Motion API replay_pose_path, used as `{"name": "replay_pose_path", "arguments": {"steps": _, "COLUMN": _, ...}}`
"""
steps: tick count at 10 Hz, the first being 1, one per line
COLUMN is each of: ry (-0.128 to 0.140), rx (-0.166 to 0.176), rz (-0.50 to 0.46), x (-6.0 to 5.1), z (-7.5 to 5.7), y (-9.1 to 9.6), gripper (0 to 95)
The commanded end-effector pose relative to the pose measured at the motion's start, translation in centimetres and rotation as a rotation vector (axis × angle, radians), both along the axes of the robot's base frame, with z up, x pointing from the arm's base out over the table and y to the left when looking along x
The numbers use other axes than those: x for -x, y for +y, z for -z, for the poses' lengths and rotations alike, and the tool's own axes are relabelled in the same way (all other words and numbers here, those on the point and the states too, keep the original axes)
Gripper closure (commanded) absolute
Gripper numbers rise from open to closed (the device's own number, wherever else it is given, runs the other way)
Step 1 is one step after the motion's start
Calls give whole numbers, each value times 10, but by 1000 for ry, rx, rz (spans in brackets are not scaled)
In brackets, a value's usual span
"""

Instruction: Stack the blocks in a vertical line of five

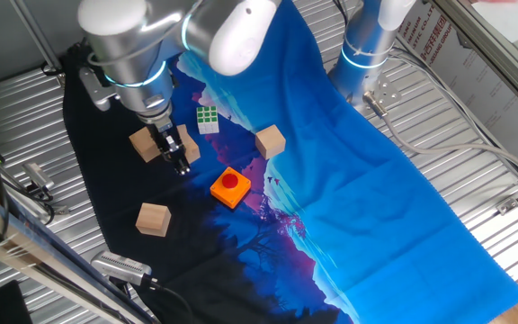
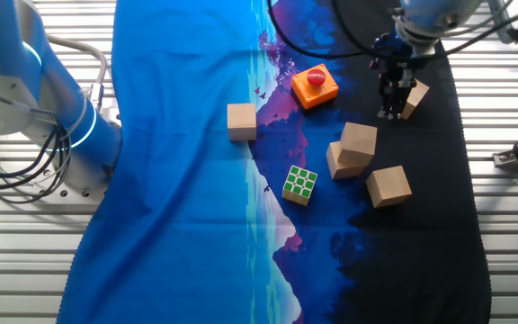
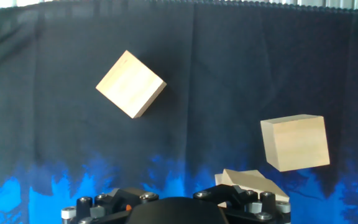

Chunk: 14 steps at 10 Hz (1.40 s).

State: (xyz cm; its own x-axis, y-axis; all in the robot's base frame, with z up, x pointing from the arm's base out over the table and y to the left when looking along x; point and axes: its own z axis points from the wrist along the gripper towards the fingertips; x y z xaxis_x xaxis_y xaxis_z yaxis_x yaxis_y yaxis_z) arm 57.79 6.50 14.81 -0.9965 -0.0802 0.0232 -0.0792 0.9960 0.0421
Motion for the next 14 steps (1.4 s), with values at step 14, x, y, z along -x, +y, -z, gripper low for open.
{"name": "replay_pose_path", "arguments": {"steps": 14, "ry": 40, "rx": 5, "rz": -15, "x": 0, "z": -2, "y": 4, "gripper": 0}}
